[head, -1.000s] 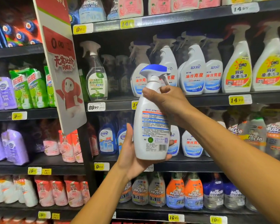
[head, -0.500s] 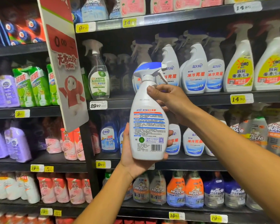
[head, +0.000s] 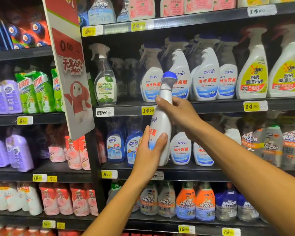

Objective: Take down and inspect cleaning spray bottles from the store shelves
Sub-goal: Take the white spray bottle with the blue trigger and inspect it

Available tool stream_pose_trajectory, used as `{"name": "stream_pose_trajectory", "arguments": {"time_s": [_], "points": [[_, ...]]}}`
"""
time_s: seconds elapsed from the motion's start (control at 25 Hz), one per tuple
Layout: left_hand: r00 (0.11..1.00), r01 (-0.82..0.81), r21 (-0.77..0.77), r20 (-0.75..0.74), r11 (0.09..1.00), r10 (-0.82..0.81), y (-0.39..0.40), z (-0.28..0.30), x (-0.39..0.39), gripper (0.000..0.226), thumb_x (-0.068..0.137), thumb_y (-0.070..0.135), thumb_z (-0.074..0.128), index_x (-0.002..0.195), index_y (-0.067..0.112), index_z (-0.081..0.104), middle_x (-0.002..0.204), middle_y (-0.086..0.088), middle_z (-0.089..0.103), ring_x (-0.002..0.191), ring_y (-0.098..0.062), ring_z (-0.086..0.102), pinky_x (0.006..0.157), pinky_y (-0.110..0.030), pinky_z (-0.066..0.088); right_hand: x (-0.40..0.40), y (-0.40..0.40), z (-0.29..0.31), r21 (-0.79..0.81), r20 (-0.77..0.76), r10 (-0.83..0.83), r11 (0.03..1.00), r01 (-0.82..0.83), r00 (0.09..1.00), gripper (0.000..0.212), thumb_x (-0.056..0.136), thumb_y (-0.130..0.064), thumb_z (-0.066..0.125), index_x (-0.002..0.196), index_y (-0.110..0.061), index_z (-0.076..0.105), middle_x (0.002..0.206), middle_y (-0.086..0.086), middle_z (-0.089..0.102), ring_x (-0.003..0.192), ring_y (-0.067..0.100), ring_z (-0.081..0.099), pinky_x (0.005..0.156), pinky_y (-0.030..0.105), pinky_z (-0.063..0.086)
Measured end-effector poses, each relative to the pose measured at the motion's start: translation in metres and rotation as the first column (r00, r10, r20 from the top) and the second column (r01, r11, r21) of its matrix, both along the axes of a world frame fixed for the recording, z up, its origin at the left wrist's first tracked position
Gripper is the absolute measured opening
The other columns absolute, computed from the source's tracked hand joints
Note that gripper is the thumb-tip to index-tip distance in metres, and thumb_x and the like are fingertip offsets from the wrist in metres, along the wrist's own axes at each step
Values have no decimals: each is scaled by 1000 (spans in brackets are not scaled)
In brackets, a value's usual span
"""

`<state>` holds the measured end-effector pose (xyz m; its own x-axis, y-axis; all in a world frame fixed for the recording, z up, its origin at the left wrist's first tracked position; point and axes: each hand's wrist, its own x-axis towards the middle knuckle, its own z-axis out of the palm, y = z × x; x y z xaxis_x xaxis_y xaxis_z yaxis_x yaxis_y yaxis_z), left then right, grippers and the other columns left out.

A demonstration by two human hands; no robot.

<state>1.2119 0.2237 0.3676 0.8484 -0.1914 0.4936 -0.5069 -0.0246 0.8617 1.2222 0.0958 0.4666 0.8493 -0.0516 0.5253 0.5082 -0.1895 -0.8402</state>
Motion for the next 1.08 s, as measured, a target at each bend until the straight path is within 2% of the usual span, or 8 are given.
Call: {"name": "stream_pose_trajectory", "arguments": {"time_s": [0.08,0.16,0.24,0.36,0.52,0.76,0.88,1.08], "points": [[999,-34,43,21,999,33,3,0,1,90,76,74,58,151,40,22,125,32,44,114,11,49,89,-12,43,0,-3,3,17,27,-9,1000,8,1000,22,90,-42,67,93,-20,71,81,-3,75,76,17,74,68,34,61],[998,56,-34,-36,998,-57,12,2,6,82,80,61,64,149,32,30,129,23,55,117,-1,58,97,-28,49,0,-7,4,46,49,52,997,-55,997,24,94,-34,64,100,-11,70,84,7,73,76,23,70,73,39,59],[960,228,-147,-129,962,-248,24,4,11,63,82,42,67,138,22,45,122,6,69,110,-13,67,85,-33,57,1,-13,2,93,52,175,979,-180,983,33,97,-29,59,113,0,65,94,17,69,83,30,65,79,43,54],[912,357,-119,-172,926,-373,38,4,12,48,84,31,70,127,16,55,122,-4,70,111,-23,68,84,-41,59,-1,-17,-2,150,35,331,931,-332,943,39,99,-29,52,121,1,62,103,22,67,89,35,64,81,42,53],[953,264,-150,-114,953,-282,37,1,14,41,76,24,72,115,19,61,110,-2,75,102,-21,71,78,-40,60,-1,-16,-5,154,52,323,932,-327,945,21,100,-22,51,114,-15,66,94,3,75,83,17,71,75,31,59],[991,103,-132,-69,986,-113,37,-16,29,34,85,-2,68,109,23,62,99,3,76,94,-11,72,71,-22,57,-11,-24,-31,-189,48,208,962,-196,977,26,92,-29,66,117,-25,61,102,-12,75,94,3,71,70,16,54],[999,36,-51,-12,998,-37,41,-27,37,44,83,-8,67,113,24,60,109,-5,71,102,-18,68,84,-32,58,-10,-30,-55,-241,68,221,950,-199,973,41,86,-12,75,118,-32,57,108,-15,73,100,3,69,78,17,53],[989,-60,116,143,991,43,45,-45,51,65,79,-16,61,117,37,58,115,8,65,108,-10,61,86,-22,54,-9,-27,-90,-357,213,203,927,-118,956,56,80,-5,77,124,-36,60,116,-17,69,108,8,66,91,28,53]]}}
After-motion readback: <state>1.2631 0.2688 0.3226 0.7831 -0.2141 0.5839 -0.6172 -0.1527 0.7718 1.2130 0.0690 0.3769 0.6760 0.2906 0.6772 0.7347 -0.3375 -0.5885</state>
